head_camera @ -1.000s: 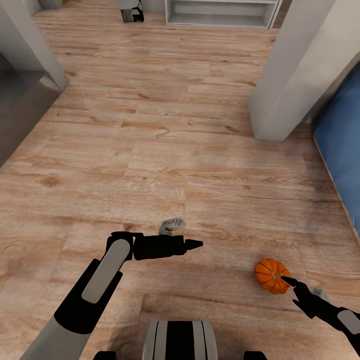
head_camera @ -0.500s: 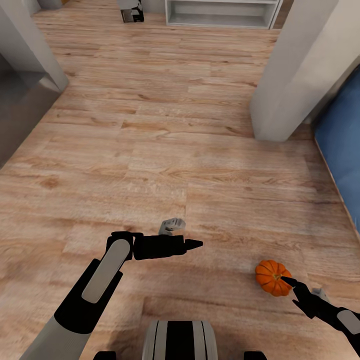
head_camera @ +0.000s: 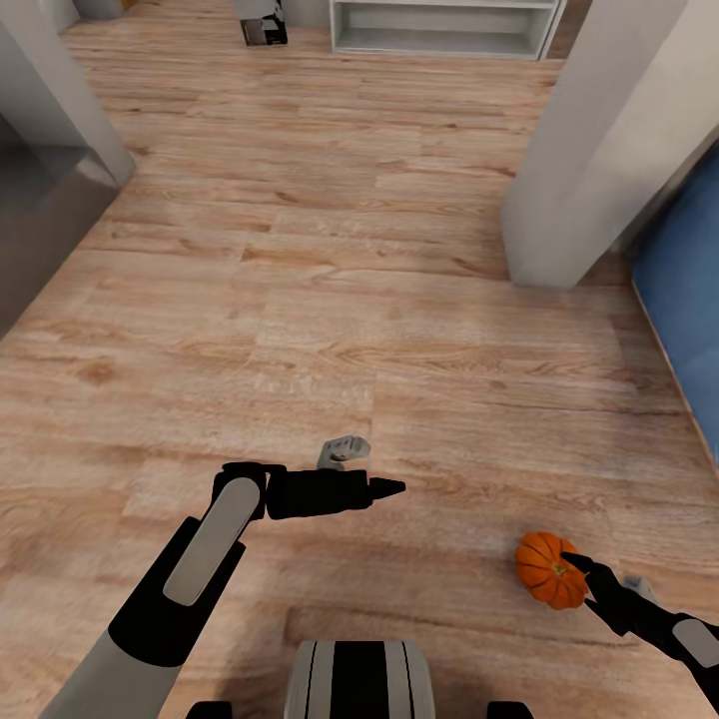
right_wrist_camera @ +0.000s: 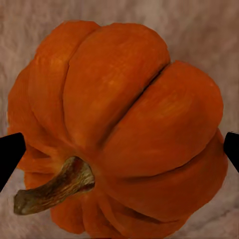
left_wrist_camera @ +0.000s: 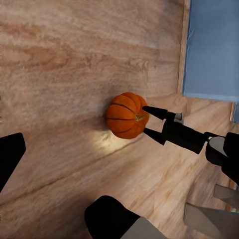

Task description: Place each of the two pumpkins and all three candles from the living room inside a cabinet in the living room (use any cabinet), then make sure every cabinet is closed, and position the cauldron so it is next to a table in the living room.

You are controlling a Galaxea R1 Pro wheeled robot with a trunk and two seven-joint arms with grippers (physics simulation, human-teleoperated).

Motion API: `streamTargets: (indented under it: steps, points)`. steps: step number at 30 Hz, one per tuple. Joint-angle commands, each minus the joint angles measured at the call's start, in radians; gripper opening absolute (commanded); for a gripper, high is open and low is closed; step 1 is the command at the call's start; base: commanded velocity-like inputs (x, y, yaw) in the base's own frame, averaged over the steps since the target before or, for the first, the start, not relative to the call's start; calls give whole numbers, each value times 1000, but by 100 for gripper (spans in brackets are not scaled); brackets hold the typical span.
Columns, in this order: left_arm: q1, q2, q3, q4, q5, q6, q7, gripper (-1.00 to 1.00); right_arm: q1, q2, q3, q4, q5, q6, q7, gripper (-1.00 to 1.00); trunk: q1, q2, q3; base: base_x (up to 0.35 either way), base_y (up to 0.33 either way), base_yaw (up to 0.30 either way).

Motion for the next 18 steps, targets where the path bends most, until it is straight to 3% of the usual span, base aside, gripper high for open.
streamTargets:
  steps: [1,18]
  points:
    - [-1,1,-1,-1,10,1,10,100,0,0,-5,0,-4,9,1,100,0,0,-1,-5,88,0]
    - [-1,1,-1,-1,9,1,10,100,0,1,-4,1,-4,9,-5,100,0,0,-1,-10,23,0]
